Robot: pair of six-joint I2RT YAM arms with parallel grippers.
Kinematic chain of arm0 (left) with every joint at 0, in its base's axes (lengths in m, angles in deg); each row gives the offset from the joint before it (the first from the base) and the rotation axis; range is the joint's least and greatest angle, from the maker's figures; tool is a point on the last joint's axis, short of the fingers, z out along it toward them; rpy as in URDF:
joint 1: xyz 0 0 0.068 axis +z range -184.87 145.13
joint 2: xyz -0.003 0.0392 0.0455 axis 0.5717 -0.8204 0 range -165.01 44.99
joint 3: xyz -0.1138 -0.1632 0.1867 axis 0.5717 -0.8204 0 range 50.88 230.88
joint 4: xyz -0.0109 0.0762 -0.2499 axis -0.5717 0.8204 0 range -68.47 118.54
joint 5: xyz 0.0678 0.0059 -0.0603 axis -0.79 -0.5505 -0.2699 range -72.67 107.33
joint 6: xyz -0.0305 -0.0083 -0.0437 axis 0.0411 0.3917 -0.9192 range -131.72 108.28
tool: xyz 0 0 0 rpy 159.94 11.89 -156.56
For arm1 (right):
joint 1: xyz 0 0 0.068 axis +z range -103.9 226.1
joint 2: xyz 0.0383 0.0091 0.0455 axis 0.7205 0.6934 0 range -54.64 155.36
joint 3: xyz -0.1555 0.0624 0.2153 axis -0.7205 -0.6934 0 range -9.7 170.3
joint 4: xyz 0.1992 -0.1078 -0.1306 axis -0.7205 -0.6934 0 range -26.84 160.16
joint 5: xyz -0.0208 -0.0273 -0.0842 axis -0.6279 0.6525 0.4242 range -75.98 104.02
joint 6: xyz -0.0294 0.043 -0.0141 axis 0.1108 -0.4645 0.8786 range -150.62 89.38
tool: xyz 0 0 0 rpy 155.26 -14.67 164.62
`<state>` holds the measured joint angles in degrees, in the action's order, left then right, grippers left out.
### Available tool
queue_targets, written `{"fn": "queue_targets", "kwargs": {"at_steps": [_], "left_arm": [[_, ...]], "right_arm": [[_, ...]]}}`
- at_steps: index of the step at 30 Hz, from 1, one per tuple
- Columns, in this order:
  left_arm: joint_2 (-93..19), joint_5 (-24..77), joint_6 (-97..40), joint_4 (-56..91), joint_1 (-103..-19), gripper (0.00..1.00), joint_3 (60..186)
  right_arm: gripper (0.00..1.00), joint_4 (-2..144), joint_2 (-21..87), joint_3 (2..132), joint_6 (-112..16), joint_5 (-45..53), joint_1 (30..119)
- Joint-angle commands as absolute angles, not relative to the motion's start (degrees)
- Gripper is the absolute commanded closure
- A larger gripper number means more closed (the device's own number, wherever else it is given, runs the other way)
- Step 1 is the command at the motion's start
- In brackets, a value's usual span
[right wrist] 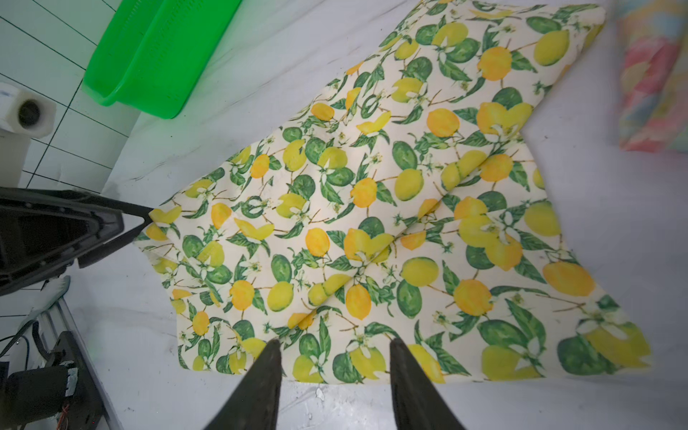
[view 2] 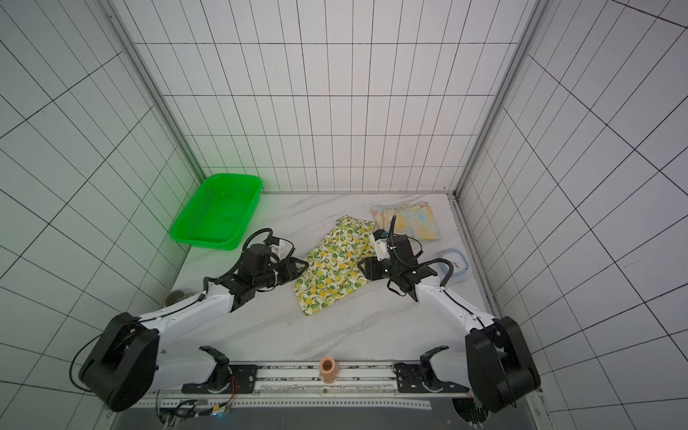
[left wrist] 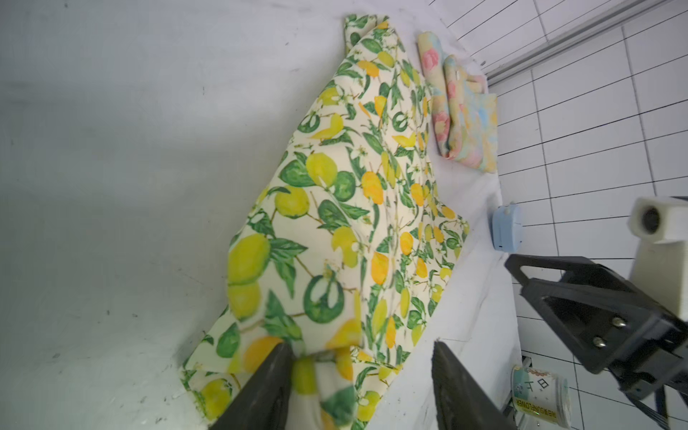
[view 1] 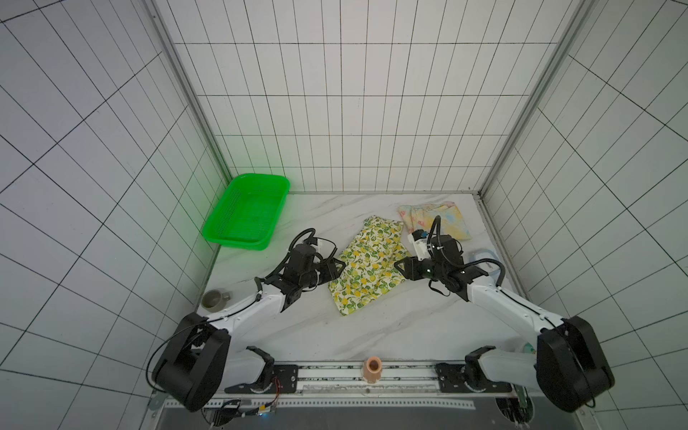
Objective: Fold and stack the skirts
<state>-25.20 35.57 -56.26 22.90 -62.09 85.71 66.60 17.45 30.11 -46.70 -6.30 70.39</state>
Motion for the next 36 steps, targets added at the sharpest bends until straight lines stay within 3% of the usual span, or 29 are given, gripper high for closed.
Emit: {"fn": "queue_targets", "kwargs": {"at_steps": [1,6,13,28,31,36], "left_arm": [[-21.5,34.5,-53.0,31.2,-62.4,0.40,87.5],[-21.0,34.2,-48.0,36.6,-65.3,0.41,89.8],[-27.9,33.4,-47.2,35.3,-67.8,0.52,91.0],[-29.8,42.2,-46.4,31.8,-54.0,0.54,91.2],[-29.5,42.5,-45.9,31.8,-52.9,0.54,90.7],[-27.2,43.1,-46.1,31.6,-51.0,0.56,88.5]], "right_arm": [[0.53,67.5,17.5,27.1,-48.3,-6.3,73.4],[0.51,71.0,20.2,25.5,-51.3,-9.6,77.0],[0.47,81.9,28.8,26.0,-56.1,-15.8,78.4],[0.47,85.9,42.8,33.1,-57.2,-14.9,79.5],[0.55,85.3,45.0,36.0,-57.1,-14.2,79.5],[0.91,79.6,46.2,43.3,-54.6,-12.1,79.5]]}}
